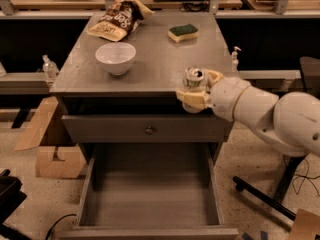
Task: Place 7up can into middle drawer
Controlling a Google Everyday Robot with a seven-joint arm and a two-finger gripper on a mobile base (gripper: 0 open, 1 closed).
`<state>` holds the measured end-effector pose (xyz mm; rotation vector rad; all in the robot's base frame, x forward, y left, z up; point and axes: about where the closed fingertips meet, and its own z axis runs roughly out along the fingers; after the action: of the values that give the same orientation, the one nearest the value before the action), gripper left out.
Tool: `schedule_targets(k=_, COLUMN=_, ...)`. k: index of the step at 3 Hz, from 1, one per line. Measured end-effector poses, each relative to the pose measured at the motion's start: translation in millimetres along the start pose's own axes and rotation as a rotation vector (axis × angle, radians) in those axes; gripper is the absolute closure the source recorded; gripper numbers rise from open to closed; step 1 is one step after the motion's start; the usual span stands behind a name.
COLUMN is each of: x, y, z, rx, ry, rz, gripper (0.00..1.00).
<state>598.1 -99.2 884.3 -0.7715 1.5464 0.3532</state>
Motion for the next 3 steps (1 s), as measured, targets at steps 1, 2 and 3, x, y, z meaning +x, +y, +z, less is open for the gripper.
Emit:
schedule_targets(k=1, x=32.9, y=35.3, z=-39.1, rx=-0.014, ry=0.005, rz=0.059, gripper=1.00)
schedule_targets(k=2, x=68.7, y=62.8, z=-57.9, rx=-0.042, ry=-0.015, rz=0.104, gripper=1.00)
schedule_targets(k=3, x=76.3, y=63.9, z=-58.4, rx=-0.045, ry=-0.018, rz=0.120, gripper=1.00)
